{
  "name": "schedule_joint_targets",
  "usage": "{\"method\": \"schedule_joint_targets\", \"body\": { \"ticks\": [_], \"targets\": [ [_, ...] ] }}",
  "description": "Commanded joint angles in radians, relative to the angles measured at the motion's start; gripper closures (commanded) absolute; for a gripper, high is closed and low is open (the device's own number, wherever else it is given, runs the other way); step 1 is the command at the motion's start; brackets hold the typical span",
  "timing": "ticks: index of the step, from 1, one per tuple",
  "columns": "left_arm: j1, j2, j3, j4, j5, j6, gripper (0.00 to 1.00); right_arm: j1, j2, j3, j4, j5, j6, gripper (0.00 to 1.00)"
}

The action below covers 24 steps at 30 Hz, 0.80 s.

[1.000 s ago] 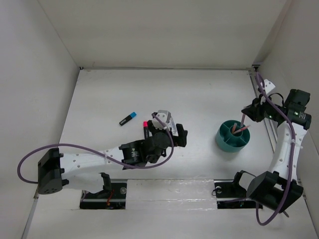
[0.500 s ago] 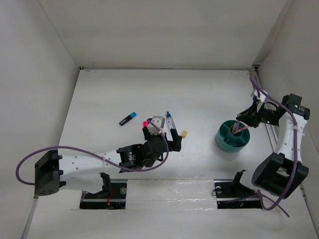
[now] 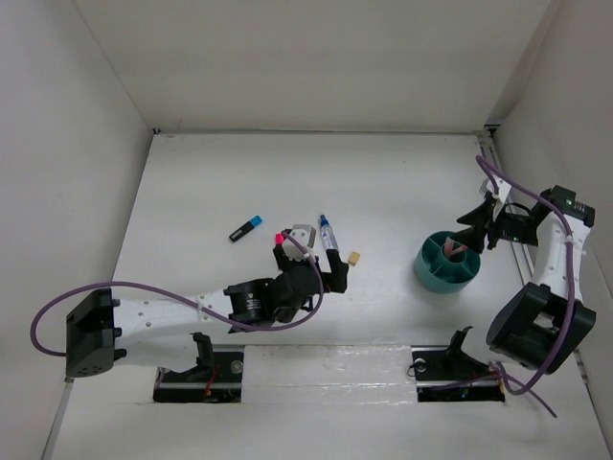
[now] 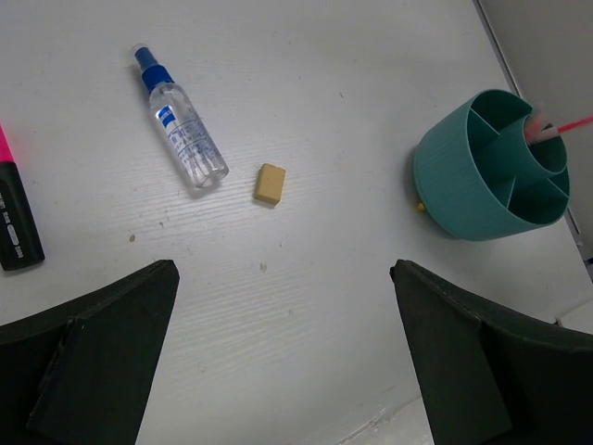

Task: Sort the stationery into containers
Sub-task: Place the stationery into the container

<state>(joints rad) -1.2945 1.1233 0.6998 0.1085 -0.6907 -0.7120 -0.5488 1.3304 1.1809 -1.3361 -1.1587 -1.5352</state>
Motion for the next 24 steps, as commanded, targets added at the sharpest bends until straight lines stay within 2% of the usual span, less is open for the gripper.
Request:
{"method": "schedule_joint_targets", "body": {
  "ticks": [1,5,8,11,14,17,18,21,22,23,24],
  "targets": [
    [-0.003,-0.005,-0.002,0.036,-0.024,0.002,0.0,-0.005,-0.025,-0.007,-0.044,-0.055,-0.052,0.43],
    [-0.003,-0.005,0.007,0.036,-0.024,0.002,0.0,-0.005,-0.034,-0.017,-0.044,-0.045,-0.052,0.39],
    [-0.003,-0.005,0.007,0.027,-0.033,-0.007,0.0,-0.014,-0.056,-0.003,-0.044,-0.045,-0.033,0.32],
    [-0.003,0.004,0.007,0.013,-0.043,-0.03,0.0,-0.014,-0.104,0.058,-0.044,-0.065,0.035,0.0],
    [-0.003,0.013,0.007,-0.019,-0.064,-0.084,0.0,-0.014,-0.148,0.181,-0.044,-0.065,0.134,0.0],
    [-0.003,0.033,0.027,-0.079,-0.099,-0.162,0.0,-0.014,-0.21,0.308,0.067,-0.021,0.43,0.0],
    [-0.003,0.049,0.027,-0.108,-0.115,-0.194,0.0,-0.014,-0.256,0.33,0.172,0.005,0.608,0.0],
    [0.006,0.105,0.093,-0.289,-0.199,-0.369,0.0,-0.014,-0.379,0.345,0.377,0.161,0.87,0.0],
    [0.041,0.15,0.14,-0.337,-0.181,-0.397,0.0,-0.014,-0.408,0.332,0.523,0.216,1.041,0.0],
    [0.075,0.171,0.162,-0.372,-0.141,-0.406,0.0,-0.005,-0.43,0.332,0.578,0.322,1.11,0.0],
    [0.121,0.194,0.181,-0.397,-0.086,-0.406,0.0,-0.005,-0.441,0.344,0.609,0.361,1.159,0.0]
  ]
}}
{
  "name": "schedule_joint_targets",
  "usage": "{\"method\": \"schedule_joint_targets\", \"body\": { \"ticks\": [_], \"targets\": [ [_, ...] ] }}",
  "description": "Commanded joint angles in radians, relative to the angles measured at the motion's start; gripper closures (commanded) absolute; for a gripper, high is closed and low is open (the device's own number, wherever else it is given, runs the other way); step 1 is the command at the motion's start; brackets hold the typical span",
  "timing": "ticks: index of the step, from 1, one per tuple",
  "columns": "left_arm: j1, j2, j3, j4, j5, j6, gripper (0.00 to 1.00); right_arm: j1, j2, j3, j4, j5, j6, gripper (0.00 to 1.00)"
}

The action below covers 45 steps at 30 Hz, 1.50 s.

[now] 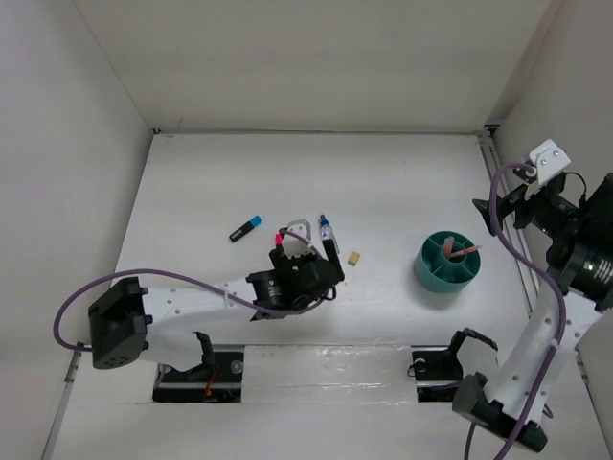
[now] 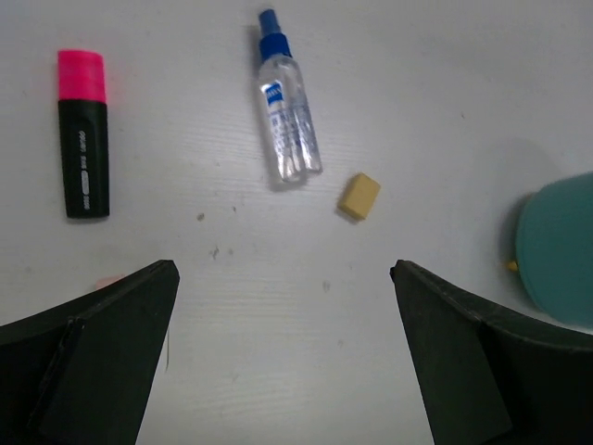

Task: Sort the stationery into containers
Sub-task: Place the stationery into the container, then grab a piece of stationery with the left arm

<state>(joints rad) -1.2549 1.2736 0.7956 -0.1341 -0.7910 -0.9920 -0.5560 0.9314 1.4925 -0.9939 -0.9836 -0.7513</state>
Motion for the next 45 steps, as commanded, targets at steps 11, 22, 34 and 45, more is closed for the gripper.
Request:
{"method": "schedule_joint_targets", "body": {
  "ticks": [11,22,34,45],
  "targets": [
    [0.432,0.058,0.261,-0.191,0.262,0.099,0.0,0.439,0.216,0.195,0.205,0.574,0.573,0.0],
    [0.545,-0.016,0.18,-0.2,0.405,0.188,0.0,0.642,0.22,-0.115,0.324,0.67,0.462,0.0],
    [0.745,-0.004,0.194,-0.285,0.39,0.315,0.0,0.732,0.135,-0.301,0.492,0.81,0.443,0.0],
    [0.779,0.128,0.303,-0.28,0.374,0.743,0.0,0.732,0.165,-0.319,0.482,0.767,0.409,0.0]
  ]
}}
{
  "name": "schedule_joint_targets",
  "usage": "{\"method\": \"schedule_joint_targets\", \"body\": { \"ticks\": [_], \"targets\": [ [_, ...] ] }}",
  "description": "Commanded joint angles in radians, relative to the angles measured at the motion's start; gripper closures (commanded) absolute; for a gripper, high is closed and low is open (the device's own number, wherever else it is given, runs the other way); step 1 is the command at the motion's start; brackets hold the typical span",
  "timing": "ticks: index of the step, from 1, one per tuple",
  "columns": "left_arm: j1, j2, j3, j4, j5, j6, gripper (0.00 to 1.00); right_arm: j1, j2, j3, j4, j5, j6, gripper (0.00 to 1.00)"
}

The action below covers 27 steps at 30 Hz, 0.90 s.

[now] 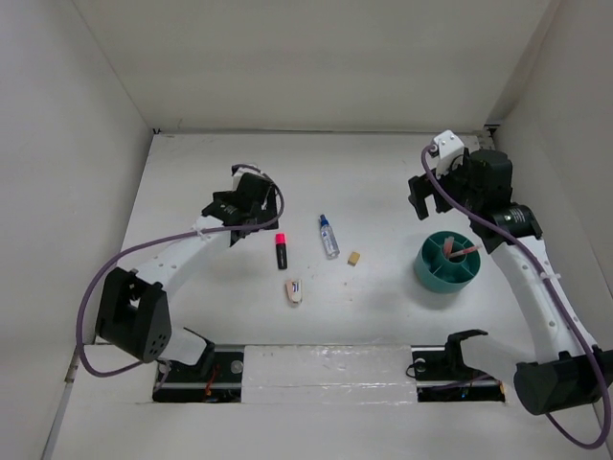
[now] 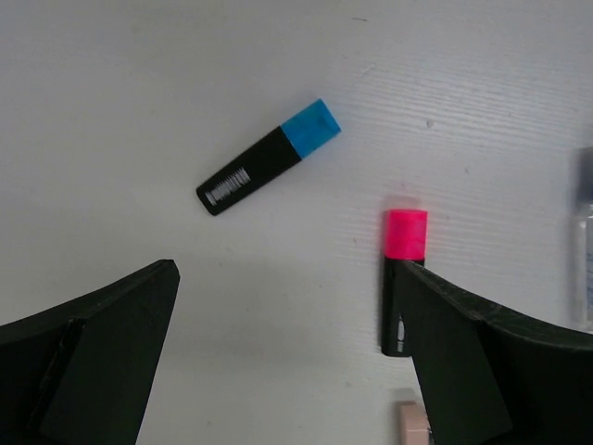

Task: Sort the stationery into containers
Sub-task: Grab a piece of stationery with the left arm

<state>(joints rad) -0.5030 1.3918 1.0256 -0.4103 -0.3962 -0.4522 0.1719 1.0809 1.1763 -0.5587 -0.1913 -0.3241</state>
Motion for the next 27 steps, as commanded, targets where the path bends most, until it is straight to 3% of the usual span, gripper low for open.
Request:
{"method": "schedule_joint_targets", "body": {
  "ticks": [1,6,9,15,27],
  "targets": [
    [0.049,0.021,0.073,-0.004,0.003,0.249,0.0,0.005,0.027,-0.003,0.031,-0.04,-0.03,0.0],
    [0.315,0.044,0.071,0.076,0.404,0.414,0.0,0.005,0.018,0.006,0.02,-0.083,-0.052,0.0],
    [0.363,0.07,0.07,0.133,0.528,0.451,0.0,0.005,0.017,-0.003,0.02,-0.096,-0.052,0.0],
    [0.373,0.266,0.105,0.133,0.551,0.5,0.0,0.005,0.008,-0.003,0.02,-0.105,-0.052,0.0],
    [0.373,0.289,0.018,0.189,0.516,0.509,0.0,0.005,-0.021,-0.012,0.02,-0.125,-0.07,0.0]
  ]
}}
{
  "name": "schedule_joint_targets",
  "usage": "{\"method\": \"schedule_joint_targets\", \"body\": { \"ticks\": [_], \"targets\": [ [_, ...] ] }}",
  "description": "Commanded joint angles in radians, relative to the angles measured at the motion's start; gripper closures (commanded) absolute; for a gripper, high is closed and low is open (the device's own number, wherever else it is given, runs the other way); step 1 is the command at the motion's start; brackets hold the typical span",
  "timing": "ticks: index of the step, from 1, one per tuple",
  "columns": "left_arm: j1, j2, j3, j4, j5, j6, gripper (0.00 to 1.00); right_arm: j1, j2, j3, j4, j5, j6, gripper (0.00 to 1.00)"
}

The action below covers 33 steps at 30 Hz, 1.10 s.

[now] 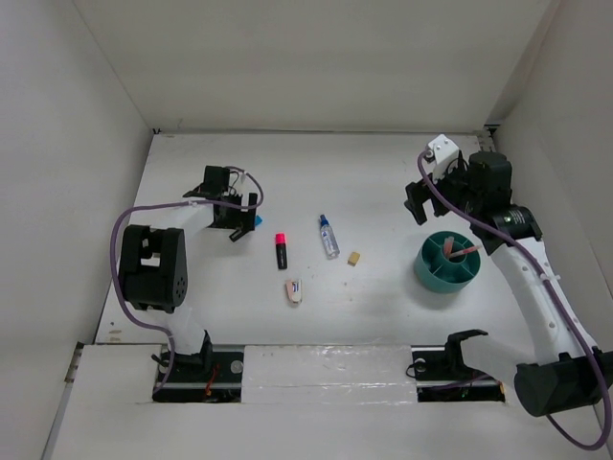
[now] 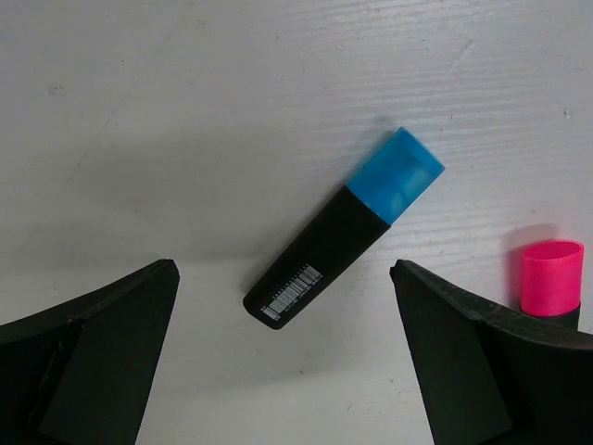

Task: Sort the stationery into containers
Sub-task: Grab a piece of stationery with the left arm

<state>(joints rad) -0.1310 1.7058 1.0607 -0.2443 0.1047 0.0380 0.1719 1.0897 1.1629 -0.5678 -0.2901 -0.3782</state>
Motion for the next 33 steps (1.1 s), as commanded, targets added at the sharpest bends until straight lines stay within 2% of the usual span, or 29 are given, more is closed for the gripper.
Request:
{"method": "schedule_joint_targets", "body": {
  "ticks": [1,3,8,14,17,19,21,28,29,33],
  "targets": [
    [0.001,-0.015,-0.018,0.023,0.015,0.019,0.0,0.005,-0.03,0.001,0.029,-0.026,-0.016,0.0],
    [0.001,-0.005,-0.018,0.023,0.003,0.019,0.0,0.005,-0.03,0.001,0.029,-0.026,-0.016,0.0],
    [0.001,0.028,-0.018,0.033,0.013,0.019,0.09,0.005,-0.039,-0.008,0.029,-0.026,-0.016,0.0],
    [-0.01,0.037,-0.028,0.023,0.023,0.01,0.14,0.005,-0.03,-0.008,0.039,-0.026,-0.016,0.0],
    [-0.03,0.046,-0.038,0.023,0.001,0.01,0.19,0.005,-0.03,-0.008,0.039,-0.035,-0.025,0.0],
    [-0.03,0.067,-0.038,0.023,0.001,0.01,0.3,0.005,-0.03,-0.008,0.039,-0.035,-0.025,0.0],
    [-0.041,0.083,-0.028,0.023,0.001,0.01,0.33,0.005,-0.03,-0.008,0.039,-0.035,-0.025,0.0],
    [-0.041,0.092,-0.028,0.014,0.001,-0.001,0.58,0.005,-0.03,-0.008,0.039,-0.035,-0.025,0.0],
    [-0.041,0.092,-0.028,0.014,0.001,-0.001,0.66,0.005,-0.03,-0.008,0.039,-0.035,-0.025,0.0],
    [-0.041,0.092,-0.038,0.014,0.001,-0.01,0.77,0.005,-0.03,-0.008,0.039,-0.035,-0.025,0.0]
  ]
}}
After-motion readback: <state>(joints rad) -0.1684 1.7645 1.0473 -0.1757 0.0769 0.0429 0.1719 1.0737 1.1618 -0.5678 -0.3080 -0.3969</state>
